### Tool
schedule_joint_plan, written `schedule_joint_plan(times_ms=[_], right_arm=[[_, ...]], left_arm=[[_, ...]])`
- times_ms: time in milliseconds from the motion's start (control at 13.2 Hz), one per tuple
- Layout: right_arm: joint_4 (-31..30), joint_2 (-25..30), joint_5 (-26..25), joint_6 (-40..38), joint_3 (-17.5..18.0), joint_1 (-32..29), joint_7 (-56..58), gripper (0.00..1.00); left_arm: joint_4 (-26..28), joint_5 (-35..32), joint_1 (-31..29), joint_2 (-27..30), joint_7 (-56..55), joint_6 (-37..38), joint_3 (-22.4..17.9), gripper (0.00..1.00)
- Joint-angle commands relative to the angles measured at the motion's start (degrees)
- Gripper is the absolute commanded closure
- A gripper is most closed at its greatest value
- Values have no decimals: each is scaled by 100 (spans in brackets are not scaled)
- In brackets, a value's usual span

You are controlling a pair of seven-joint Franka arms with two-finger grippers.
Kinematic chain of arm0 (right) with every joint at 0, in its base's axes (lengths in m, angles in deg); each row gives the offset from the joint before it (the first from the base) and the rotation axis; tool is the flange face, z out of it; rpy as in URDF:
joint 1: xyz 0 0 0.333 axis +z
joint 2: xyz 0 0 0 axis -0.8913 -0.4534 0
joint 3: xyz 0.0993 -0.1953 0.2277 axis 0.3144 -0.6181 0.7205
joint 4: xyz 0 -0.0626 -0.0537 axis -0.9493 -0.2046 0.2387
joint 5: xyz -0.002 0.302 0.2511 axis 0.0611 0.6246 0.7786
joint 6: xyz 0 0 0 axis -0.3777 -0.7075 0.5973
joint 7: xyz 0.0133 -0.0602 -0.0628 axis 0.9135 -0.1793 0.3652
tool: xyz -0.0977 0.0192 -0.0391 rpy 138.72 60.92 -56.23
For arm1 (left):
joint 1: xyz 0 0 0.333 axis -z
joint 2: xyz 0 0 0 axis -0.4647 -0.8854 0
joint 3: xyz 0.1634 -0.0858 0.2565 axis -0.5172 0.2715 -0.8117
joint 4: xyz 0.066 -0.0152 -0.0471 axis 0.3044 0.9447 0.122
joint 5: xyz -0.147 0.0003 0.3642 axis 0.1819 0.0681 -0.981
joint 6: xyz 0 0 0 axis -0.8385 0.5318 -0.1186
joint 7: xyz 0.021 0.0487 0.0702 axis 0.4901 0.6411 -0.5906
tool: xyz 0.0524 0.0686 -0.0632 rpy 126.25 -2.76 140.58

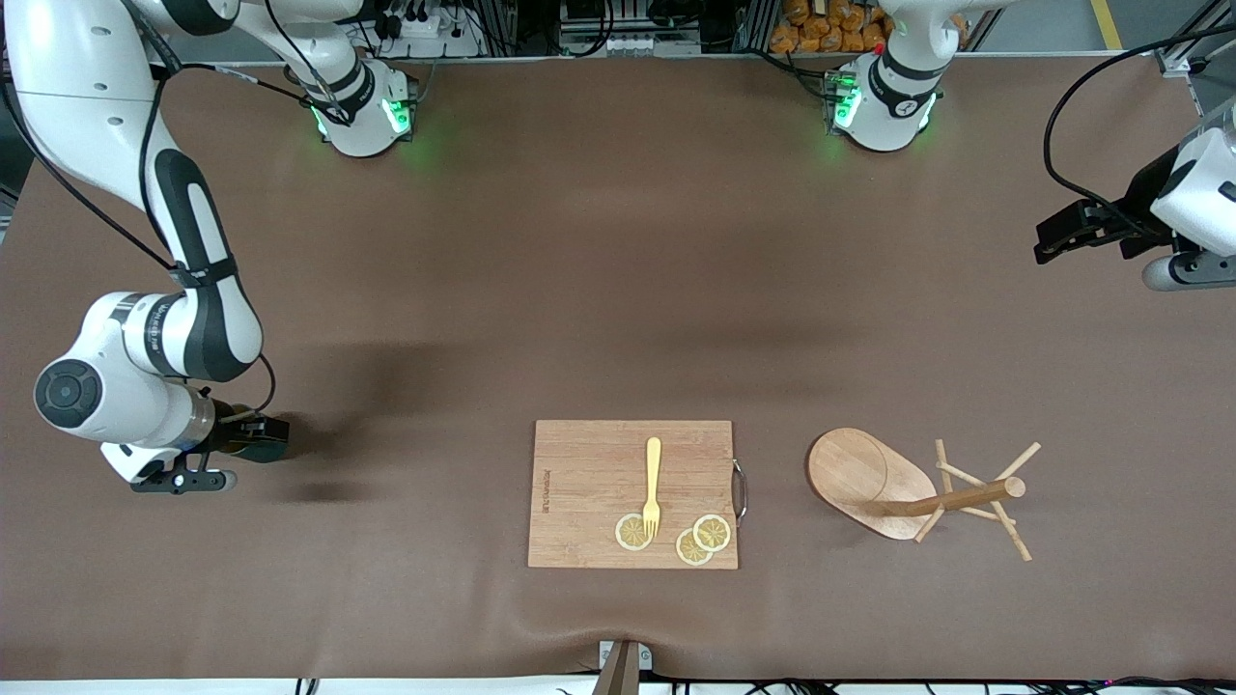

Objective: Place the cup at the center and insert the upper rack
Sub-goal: 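Reach the right gripper to the teal mug and grasp its body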

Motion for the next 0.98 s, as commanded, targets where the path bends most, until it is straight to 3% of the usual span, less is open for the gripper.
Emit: schedule_joint_plan(times_ms=[0, 227, 454, 530, 909], right_arm=[[107, -112, 77, -15, -1, 14, 105, 5], [107, -121, 77, -15, -1, 14, 708, 55], [116, -121, 69, -24, -1, -12, 1062, 93], [116, -121, 77, -24, -1, -12, 1150, 98], [142, -121, 69, -15, -1, 5, 1169, 100]], left_arm=[[-27, -34, -41, 4, 13, 69, 33, 0], [-27, -34, -41, 4, 13, 69, 42, 0], [-18, -34, -49, -5, 13, 69, 33, 0], [-18, -34, -49, -5, 13, 69, 33, 0], [-27, -34, -49, -13, 22, 69, 42, 0]])
